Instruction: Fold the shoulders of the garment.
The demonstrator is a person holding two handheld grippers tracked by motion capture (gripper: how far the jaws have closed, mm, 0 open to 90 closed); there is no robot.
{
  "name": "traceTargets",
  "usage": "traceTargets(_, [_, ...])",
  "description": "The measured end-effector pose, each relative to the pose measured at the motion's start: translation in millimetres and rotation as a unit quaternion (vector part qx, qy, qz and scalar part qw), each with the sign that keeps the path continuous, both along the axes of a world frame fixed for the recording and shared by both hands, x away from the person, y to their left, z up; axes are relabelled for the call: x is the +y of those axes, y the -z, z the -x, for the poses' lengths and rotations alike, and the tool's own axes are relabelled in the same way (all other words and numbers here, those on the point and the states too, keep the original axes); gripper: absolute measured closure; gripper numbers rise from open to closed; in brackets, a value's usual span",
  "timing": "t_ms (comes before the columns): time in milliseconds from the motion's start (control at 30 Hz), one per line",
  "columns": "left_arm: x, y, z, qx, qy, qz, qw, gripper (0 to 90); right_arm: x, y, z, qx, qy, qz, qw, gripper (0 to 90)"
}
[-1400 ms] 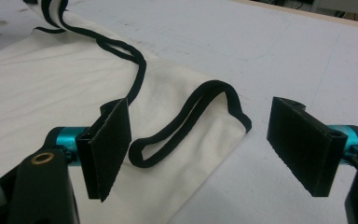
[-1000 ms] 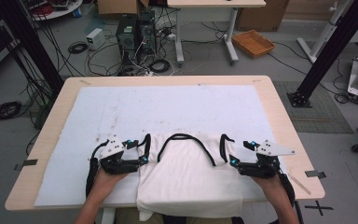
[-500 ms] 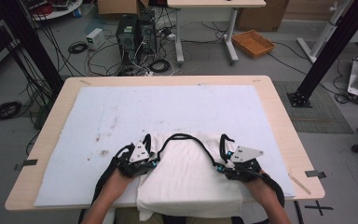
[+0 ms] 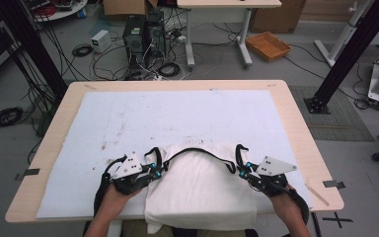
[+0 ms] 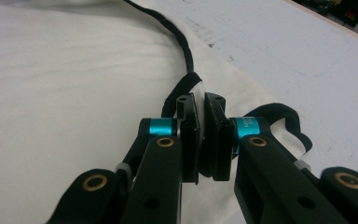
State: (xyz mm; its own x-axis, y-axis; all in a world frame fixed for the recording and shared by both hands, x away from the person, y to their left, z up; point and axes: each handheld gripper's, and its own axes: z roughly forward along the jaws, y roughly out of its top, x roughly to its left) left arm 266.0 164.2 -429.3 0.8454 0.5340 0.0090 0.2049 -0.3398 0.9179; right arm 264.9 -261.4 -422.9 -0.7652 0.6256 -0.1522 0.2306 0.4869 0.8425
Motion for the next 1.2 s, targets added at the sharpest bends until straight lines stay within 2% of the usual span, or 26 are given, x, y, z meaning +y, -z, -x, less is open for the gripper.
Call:
traceTargets(100, [5.3, 1.2, 7.4, 0.004, 0.006, -0.002, 1.0, 86.3, -1.0, -0.2, 6.9, -0.001, -0.003, 0.0, 1.0, 85.2])
traceTargets(267, [9.2, 2.8, 14.7, 0.022, 0.021, -0.011, 0.9995, 85.8, -2.4, -1.2, 17.0, -0.002, -0.008, 0.01, 0.9999, 85.1])
traceTargets(300, [9.8, 2.4, 15.2, 0.028, 0.023, -0.002, 0.9993, 82.8, -3.0, -1.0, 18.5, 0.0, -0.007, 0.011, 0.9999, 84.9])
traceTargets(333, [10.4, 2.0, 14.4, 0.037, 0.015, 0.012, 0.9991, 72.7, -3.7, -0.8, 19.6, 0.008, -0.008, 0.01, 0.9999, 81.8])
traceTargets(367, [11.0, 1.6, 12.7, 0.046, 0.0, 0.024, 0.9987, 54.0, -5.0, -0.3, 19.5, 0.015, -0.008, 0.007, 0.9998, 69.5])
traceTargets(400, [11.0, 1.6, 12.7, 0.046, 0.0, 0.024, 0.9987, 41.4, -5.0, -0.3, 19.5, 0.015, -0.008, 0.007, 0.9998, 69.5])
traceTargets(433, [13.2, 1.8, 10.4, 0.046, -0.02, 0.046, 0.9977, 41.4, -6.1, 0.3, 18.9, 0.022, -0.001, -0.006, 0.9998, 56.3])
traceTargets(467, [14.1, 2.2, 9.4, 0.039, -0.029, 0.051, 0.9975, 37.4, -9.4, 0.9, 17.6, 0.008, 0.032, -0.022, 0.9992, 44.2])
traceTargets(500, [14.8, 2.5, 8.0, 0.036, -0.043, 0.055, 0.9969, 31.6, -11.2, 0.6, 16.1, 0.007, 0.046, -0.028, 0.9985, 38.6])
traceTargets(533, [15.7, 2.7, 6.6, 0.033, -0.057, 0.059, 0.9961, 29.5, -13.1, 0.7, 13.9, 0.0, 0.059, -0.032, 0.9978, 33.7])
traceTargets(600, [17.2, 3.6, 4.3, 0.018, -0.087, 0.063, 0.994, 29.2, -16.6, 1.7, 9.9, -0.01, 0.086, -0.038, 0.9955, 26.1])
traceTargets(667, [19.5, 4.4, 1.1, 0.014, -0.115, 0.066, 0.9911, 26.5, -19.8, 3.6, 4.9, -0.009, 0.107, -0.044, 0.9933, 21.4])
traceTargets(767, [23.1, 5.7, -2.1, 0.014, -0.144, 0.071, 0.987, 26.1, -25.1, 6.1, -3.9, -0.002, 0.121, -0.05, 0.9913, 21.4])
traceTargets(833, [26.8, 7.5, -3.1, 0.02, -0.145, 0.078, 0.9862, 26.1, -27.3, 6.3, -8.4, 0.004, 0.128, -0.055, 0.9902, 21.4])
traceTargets(933, [33.0, 10.1, -5.0, 0.021, -0.152, 0.077, 0.9852, 26.1, -29.2, 5.9, -13.3, 0.006, 0.134, -0.06, 0.9892, 21.4])
traceTargets(1033, [37.2, 9.9, -4.8, 0.022, -0.16, 0.081, 0.9835, 26.1, -29.5, 6.5, -13.8, 0.01, 0.133, -0.06, 0.9893, 21.4])
traceTargets(1200, [35.9, 8.5, -1.8, 0.013, -0.166, 0.072, 0.9834, 26.1, -29.7, 6.0, -9.0, 0.008, 0.125, -0.062, 0.9903, 21.4])
